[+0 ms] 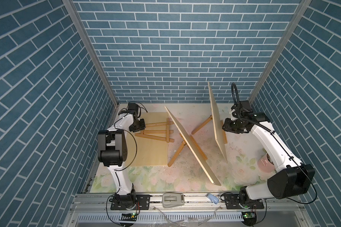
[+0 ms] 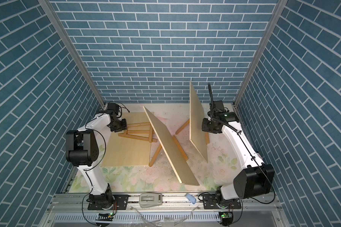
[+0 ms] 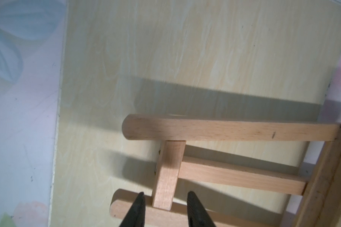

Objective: Disassemble the easel
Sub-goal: Pick up the easel at the center of the board.

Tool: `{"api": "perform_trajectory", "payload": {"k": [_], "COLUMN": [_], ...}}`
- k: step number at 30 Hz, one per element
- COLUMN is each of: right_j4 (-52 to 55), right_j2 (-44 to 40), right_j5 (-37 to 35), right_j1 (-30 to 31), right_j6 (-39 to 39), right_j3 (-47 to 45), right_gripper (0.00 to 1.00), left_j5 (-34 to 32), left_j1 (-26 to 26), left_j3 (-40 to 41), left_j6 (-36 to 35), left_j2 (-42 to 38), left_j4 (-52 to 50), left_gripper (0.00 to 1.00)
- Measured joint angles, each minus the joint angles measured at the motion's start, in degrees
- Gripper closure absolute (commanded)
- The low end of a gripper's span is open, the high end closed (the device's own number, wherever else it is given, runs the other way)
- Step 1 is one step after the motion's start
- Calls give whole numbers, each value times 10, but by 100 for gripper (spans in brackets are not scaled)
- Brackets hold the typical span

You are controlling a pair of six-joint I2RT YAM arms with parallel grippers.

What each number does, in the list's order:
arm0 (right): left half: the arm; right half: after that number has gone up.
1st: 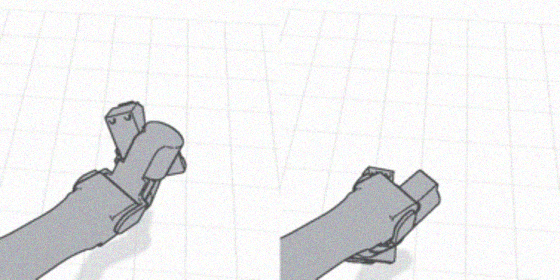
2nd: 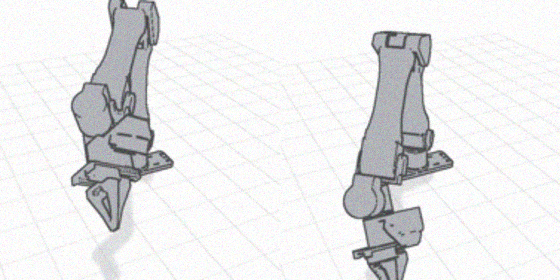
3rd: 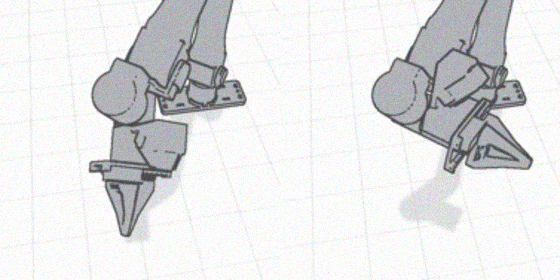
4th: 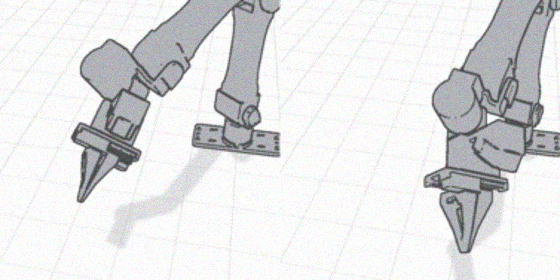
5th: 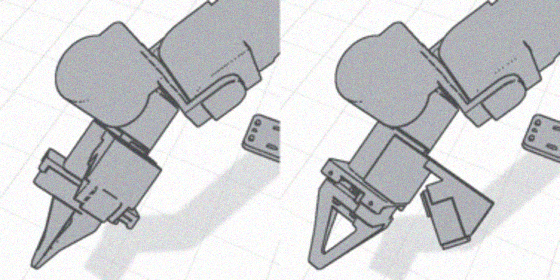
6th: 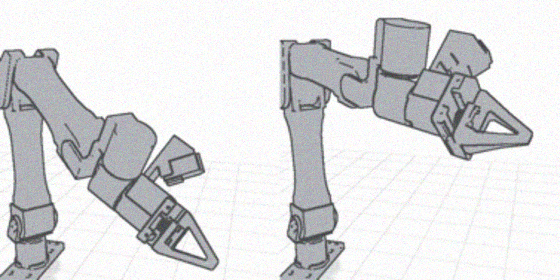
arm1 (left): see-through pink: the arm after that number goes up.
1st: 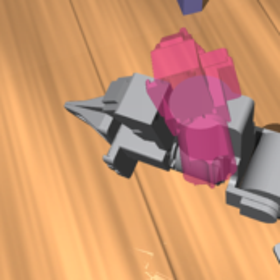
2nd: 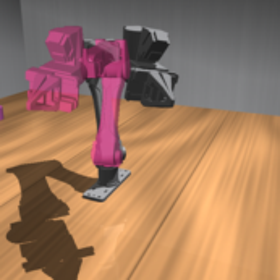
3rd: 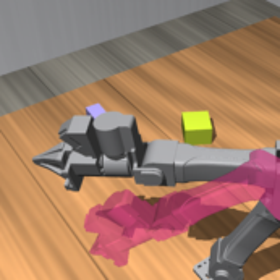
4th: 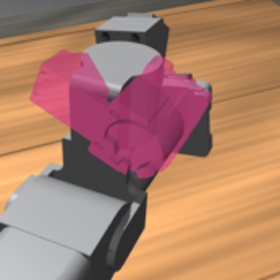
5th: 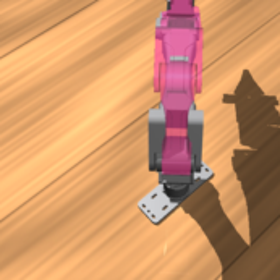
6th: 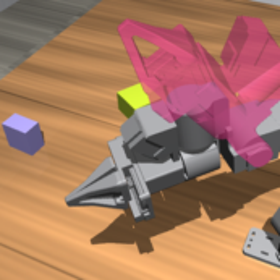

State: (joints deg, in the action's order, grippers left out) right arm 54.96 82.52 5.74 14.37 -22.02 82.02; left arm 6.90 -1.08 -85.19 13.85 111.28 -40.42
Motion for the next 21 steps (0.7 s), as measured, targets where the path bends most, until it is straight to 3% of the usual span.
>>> {"api": "perform_trajectory", "payload": {"k": [21], "right_j4": [4], "right_j2": [11], "right_j5": [-12], "right_j1": [0], "right_j6": [0], "right_j3": [0], "right_gripper": [58], "left_j5": [-7], "left_j1": [1], "left_j3": [-31], "left_j6": [-17], "left_j2": [56], "left_j4": [-11], "left_gripper": [62]}}
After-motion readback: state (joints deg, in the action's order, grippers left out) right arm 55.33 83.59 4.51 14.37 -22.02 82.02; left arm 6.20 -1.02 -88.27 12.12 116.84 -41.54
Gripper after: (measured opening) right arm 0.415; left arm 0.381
